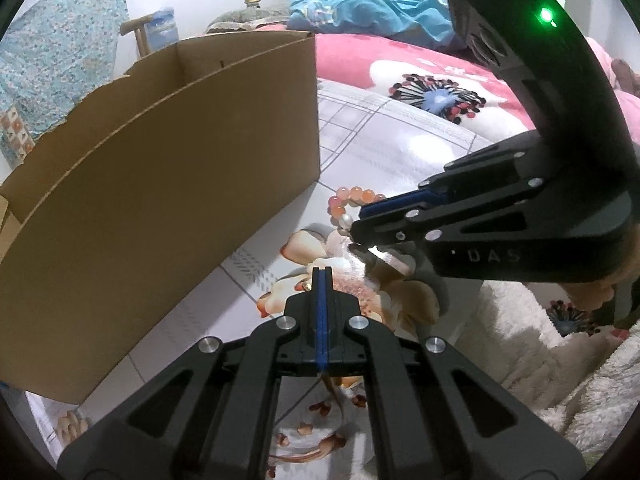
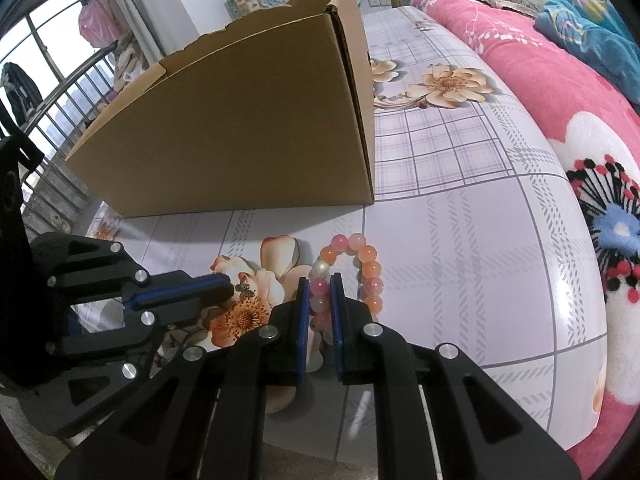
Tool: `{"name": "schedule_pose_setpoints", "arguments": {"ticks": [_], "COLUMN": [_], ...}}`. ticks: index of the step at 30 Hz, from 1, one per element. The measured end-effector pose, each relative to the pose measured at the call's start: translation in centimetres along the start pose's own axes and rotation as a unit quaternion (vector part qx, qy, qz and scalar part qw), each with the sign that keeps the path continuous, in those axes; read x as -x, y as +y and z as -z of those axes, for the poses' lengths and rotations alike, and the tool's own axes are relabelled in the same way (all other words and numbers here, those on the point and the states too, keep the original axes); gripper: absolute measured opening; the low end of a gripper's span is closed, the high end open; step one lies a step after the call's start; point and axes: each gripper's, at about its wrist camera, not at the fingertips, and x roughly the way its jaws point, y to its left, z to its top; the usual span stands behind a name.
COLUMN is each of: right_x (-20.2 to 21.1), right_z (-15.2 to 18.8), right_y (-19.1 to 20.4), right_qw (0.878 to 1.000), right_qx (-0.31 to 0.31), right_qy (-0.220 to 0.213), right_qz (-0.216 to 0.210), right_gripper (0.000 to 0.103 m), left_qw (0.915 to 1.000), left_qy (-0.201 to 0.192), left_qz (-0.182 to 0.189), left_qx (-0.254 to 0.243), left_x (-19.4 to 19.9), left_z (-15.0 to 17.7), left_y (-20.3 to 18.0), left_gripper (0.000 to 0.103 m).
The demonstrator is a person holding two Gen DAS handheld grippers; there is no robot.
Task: Organize jewelry
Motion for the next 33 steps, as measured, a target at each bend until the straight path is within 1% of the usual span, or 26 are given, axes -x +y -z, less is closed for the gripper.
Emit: {"name": "schedule_pose_setpoints", "arguments": {"ticks": [1,3,5,9,11,13,15,18,33], "right_x": [0.0,0.0,0.0,0.0,0.0,0.1,0.1,0.1,0.1], "right_z": [0.0,0.0,0.0,0.0,0.0,0.0,-0.1,-0.1,0.0], "right_y": [0.0,0.0,0.0,0.0,0.0,0.0,0.0,-0.1,0.0], "right_qw": [1.000,1.000,1.000,1.000,1.000,1.000,1.000,1.000,1.000], "right_qx": [0.000,0.000,0.000,-0.001,-0.001,-0.002,-0.002,-0.003,-0.004], "right_qy": [0.000,0.000,0.000,-0.001,-0.001,-0.001,-0.002,-0.003,-0.003], "right_qz": [0.000,0.000,0.000,0.000,0.000,0.000,0.000,-0.001,-0.001], "right_gripper": [0.011,0.011,0.011,0.011,0.011,0.011,0.011,0.011,0.011], "left_qw": [1.0000,1.0000,0.9999,0.9997,0.9997,0.9997,0.9997,0.9996,0.9997], "left_qy": [-0.001,0.005,0.006,0.022,0.020,0.023,0.025,0.026,0.024], "left_qz": [-0.003,-0.005,-0.009,-0.001,0.004,0.003,-0.001,-0.004,-0.009], "left_qx": [0.000,-0.001,-0.001,0.005,0.010,0.006,0.000,-0.004,-0.004], "left_x": [0.0,-0.2,-0.4,-1.2,-1.3,-1.4,-1.4,-1.4,-1.3], "left_z": [0.0,-0.1,-0.1,0.1,0.2,0.1,0.1,0.1,0.3], "left_y": [0.0,0.0,0.1,0.5,0.6,0.6,0.4,0.2,0.1], "left_gripper": [0.001,0.016,0.019,0.019,0.019,0.011,0.011,0.008,0.008]}}
